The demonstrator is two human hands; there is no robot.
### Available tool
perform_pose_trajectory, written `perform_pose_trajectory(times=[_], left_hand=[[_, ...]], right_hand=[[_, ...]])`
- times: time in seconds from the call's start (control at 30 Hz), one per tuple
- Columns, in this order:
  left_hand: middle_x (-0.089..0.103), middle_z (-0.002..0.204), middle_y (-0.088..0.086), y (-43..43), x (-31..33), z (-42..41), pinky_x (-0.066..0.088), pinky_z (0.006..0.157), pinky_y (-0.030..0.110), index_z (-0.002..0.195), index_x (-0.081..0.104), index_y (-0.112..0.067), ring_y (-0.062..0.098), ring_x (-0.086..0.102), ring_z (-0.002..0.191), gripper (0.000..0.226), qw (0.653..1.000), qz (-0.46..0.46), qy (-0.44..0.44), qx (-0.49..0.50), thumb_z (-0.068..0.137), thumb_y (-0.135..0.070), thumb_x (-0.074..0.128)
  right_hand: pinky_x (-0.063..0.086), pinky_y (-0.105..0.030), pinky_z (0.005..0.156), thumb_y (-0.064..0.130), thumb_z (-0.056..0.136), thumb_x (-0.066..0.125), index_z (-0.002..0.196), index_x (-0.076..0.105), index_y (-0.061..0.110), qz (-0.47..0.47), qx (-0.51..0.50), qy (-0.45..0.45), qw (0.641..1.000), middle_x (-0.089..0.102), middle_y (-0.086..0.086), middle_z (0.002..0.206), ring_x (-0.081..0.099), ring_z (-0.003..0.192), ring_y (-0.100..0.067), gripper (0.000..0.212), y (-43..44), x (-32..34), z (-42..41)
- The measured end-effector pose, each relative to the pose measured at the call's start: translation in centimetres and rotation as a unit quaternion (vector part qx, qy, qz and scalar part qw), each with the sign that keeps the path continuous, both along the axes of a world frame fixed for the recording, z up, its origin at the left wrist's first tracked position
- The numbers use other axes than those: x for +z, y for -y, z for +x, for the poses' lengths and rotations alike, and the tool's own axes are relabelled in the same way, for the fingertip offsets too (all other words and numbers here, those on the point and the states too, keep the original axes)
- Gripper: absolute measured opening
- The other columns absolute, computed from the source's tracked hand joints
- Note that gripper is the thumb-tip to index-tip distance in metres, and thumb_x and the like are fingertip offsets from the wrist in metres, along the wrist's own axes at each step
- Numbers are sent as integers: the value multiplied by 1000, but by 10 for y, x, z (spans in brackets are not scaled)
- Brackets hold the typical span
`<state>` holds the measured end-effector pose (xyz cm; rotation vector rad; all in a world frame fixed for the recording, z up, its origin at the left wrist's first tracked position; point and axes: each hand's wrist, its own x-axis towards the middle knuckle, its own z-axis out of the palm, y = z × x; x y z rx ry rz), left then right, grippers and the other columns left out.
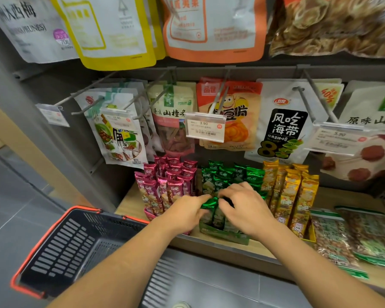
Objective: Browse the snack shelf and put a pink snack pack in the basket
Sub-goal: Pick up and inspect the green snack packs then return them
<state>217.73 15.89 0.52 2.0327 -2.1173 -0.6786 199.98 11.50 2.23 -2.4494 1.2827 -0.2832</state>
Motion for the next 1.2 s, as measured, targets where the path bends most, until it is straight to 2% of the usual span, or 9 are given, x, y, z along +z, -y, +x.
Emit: perform_pose_trajectory(times=[0.23,0.37,0.43,0.5,0.57,0.8,1.0,1.1,1.2], left_hand=[[35,153,16,20,17,-4,40,105,32,154,14,-20,31,40,136,77,991,133,24,7,86,3,40],[56,138,6,31,43,7,40,103,24,138,52,-18,21,53,124,62,990,-53,-57,115,84,10,42],[54,140,6,40,47,3,30,108,21,136,54,-16,21,48,130,54,980,-150,-37,126,89,7,43],[41,151,6,47,43,-7,22,113,22,145,42,-15,21,38,139,58,988,-131,6,80,90,5,44],[35,154,6,52,34,-15,28,114,30,148,36,-14,24,36,139,60,995,-61,57,50,91,1,47],[57,117,10,45,35,-14,50,83,40,121,64,-13,35,59,106,29,971,-62,213,86,93,-21,60],[64,98,0,7,85,-19,49,61,35,96,74,-16,25,54,95,15,914,-276,290,58,83,-18,66],[70,101,-2,-25,117,-22,52,68,38,96,75,-17,25,58,93,16,905,-329,269,19,85,-18,65],[71,91,0,-58,147,-26,52,59,40,92,72,-15,26,62,81,11,880,-412,236,22,86,-14,63]], right_hand=[[38,-39,91,67,92,35,131,55,38,-30,-25,-28,999,53,7,118,38,116,-20,52,-8,-6,5],[37,-38,91,62,92,43,123,61,36,-57,-46,-11,997,54,7,117,38,116,-20,44,-15,-11,14],[37,-37,91,60,91,47,122,62,36,-66,-52,-2,996,54,6,118,39,117,-20,42,-18,-13,16],[36,-38,92,58,90,49,120,62,35,-76,-52,0,996,54,6,120,39,119,-20,40,-20,-15,16],[36,-38,93,56,90,49,120,62,34,-84,-46,2,995,55,7,122,40,120,-20,39,-19,-17,15],[35,-40,97,56,94,39,128,56,33,-75,-38,12,996,54,6,129,38,126,-19,44,-19,-18,11],[29,-42,108,51,95,43,141,43,32,-54,-56,72,994,43,8,145,30,138,-14,50,-15,-3,3],[27,-46,111,54,92,50,149,27,33,-22,-38,97,994,32,9,154,24,143,-13,65,-15,15,1],[27,-51,115,59,86,58,150,15,40,35,13,138,990,25,12,158,21,146,-12,80,-21,43,2]])
